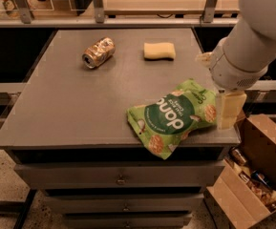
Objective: Move green rice chip bag near sponge
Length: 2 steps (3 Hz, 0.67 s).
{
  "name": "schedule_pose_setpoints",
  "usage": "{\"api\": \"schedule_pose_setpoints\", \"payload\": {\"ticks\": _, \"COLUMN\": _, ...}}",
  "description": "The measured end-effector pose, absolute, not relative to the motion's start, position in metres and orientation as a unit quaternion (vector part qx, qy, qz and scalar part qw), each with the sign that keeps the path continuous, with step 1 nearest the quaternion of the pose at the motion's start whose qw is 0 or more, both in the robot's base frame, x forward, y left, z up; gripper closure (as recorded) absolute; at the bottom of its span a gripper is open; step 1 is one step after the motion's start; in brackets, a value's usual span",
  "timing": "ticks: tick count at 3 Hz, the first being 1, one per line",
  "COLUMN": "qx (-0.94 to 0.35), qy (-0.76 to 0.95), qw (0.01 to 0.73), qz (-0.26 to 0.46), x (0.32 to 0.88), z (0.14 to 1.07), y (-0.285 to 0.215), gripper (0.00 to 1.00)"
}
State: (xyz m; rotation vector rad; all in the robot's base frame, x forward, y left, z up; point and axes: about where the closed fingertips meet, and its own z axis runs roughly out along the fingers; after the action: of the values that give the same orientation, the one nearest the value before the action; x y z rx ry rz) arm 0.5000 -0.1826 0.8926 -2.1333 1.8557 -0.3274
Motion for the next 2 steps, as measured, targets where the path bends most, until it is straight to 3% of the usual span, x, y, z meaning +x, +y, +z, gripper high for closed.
{"api": "schedule_pose_setpoints", "payload": {"ticks": 2, "qx": -0.786, "qy": 0.598, "qw": 0.131, "qz": -0.089, "x": 0.511, "z": 0.845, "y": -0.169, "gripper": 0.00}}
